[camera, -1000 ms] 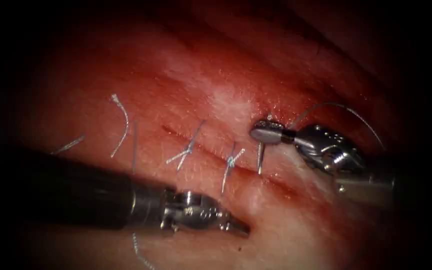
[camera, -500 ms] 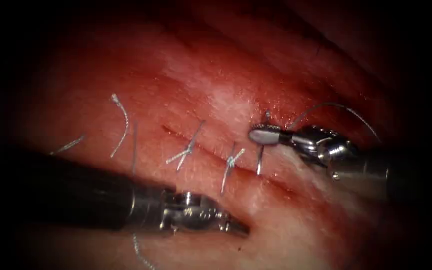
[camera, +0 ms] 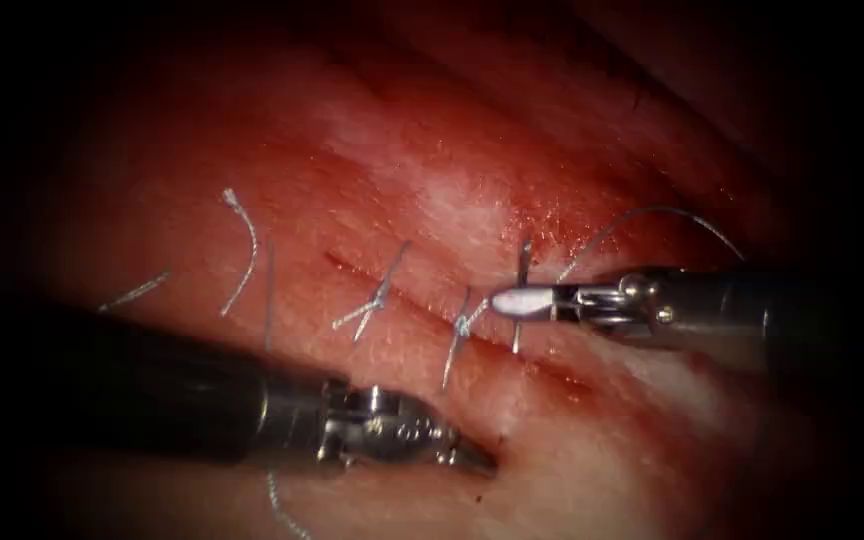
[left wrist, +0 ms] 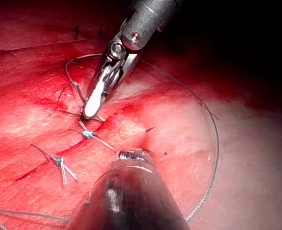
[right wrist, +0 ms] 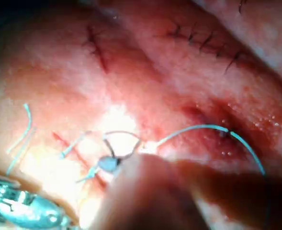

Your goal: Wound Closure

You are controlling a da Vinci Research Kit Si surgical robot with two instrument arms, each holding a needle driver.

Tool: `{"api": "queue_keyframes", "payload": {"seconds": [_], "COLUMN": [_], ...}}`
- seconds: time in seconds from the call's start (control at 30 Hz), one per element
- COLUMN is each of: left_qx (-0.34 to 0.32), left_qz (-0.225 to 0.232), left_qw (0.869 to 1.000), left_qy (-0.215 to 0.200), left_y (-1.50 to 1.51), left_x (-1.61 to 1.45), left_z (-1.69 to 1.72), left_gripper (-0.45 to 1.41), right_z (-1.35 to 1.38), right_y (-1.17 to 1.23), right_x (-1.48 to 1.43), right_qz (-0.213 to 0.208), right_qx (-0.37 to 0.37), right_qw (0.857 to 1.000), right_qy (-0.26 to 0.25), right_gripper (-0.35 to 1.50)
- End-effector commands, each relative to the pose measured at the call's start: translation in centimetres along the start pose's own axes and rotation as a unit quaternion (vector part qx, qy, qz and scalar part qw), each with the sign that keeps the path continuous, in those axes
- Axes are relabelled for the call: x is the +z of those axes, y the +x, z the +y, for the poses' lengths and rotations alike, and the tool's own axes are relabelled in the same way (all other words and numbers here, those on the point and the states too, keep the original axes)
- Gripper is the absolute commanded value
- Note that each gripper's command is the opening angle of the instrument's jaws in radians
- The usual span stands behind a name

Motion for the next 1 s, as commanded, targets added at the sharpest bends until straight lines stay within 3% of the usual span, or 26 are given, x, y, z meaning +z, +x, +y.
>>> {"api": "queue_keyframes", "payload": {"seconds": [0.03, 0.23, 0.3, 0.33, 0.37, 0.4, 0.5, 0.57, 0.67, 0.83, 0.9, 0.93, 0.97, 1.0], "left_qx": [0.000, 0.000, 0.000, 0.000, 0.000, 0.000, -0.001, -0.001, -0.001, -0.001, -0.001, -0.001, -0.001, -0.001], "left_qz": [0.000, 0.000, 0.001, 0.001, 0.001, 0.001, 0.001, 0.001, 0.001, 0.001, 0.001, 0.001, 0.001, 0.001], "left_qw": [1.000, 1.000, 1.000, 1.000, 1.000, 1.000, 1.000, 1.000, 1.000, 1.000, 1.000, 1.000, 1.000, 1.000], "left_qy": [-0.002, -0.001, 0.000, 0.001, 0.001, 0.001, 0.001, 0.001, 0.002, 0.002, 0.002, 0.002, 0.002, 0.002], "left_y": [-0.01, -0.01, 0.00, 0.00, 0.00, 0.00, 0.00, 0.00, 0.00, 0.00, 0.00, 0.01, 0.01, 0.01], "left_x": [0.08, 0.06, 0.05, 0.04, 0.04, 0.04, 0.04, 0.04, 0.04, 0.04, 0.05, 0.05, 0.05, 0.05], "left_z": [0.00, 0.00, 0.00, 0.00, 0.01, 0.01, 0.02, 0.02, 0.02, 0.02, 0.02, 0.02, 0.02, 0.02], "left_gripper": [0.00, 0.00, 0.00, 0.00, 0.00, 0.00, 0.00, 0.00, 0.00, 0.00, 0.00, 0.00, 0.00, 0.00], "right_z": [0.03, -0.03, -0.06, -0.09, -0.09, -0.09, -0.06, -0.05, -0.06, -0.07, -0.06, -0.06, -0.06, -0.06], "right_y": [-0.13, -0.39, -0.39, -0.33, -0.29, -0.20, -0.05, 0.02, 0.17, 0.18, 0.15, 0.13, 0.12, 0.11], "right_x": [0.07, 0.06, 0.04, 0.05, 0.05, 0.06, 0.05, 0.03, 0.00, 0.01, 0.00, -0.01, -0.02, -0.02], "right_qz": [-0.010, -0.024, -0.008, 0.017, 0.026, 0.037, 0.061, 0.070, 0.089, 0.082, 0.076, 0.073, 0.072, 0.073], "right_qx": [0.001, 0.003, -0.009, -0.054, -0.064, -0.084, -0.121, -0.129, -0.185, -0.256, -0.265, -0.268, -0.268, -0.267], "right_qw": [1.000, 0.999, 0.999, 0.997, 0.997, 0.995, 0.990, 0.988, 0.978, 0.963, 0.960, 0.959, 0.958, 0.958], "right_qy": [0.006, 0.022, 0.043, 0.043, 0.041, 0.042, 0.042, 0.039, 0.022, -0.031, -0.049, -0.063, -0.070, -0.074], "right_gripper": [-0.35, -0.35, -0.35, 0.14, 0.34, 0.79, 0.99, 1.01, 0.96, 0.78, 0.44, -0.01, -0.35, -0.35]}}
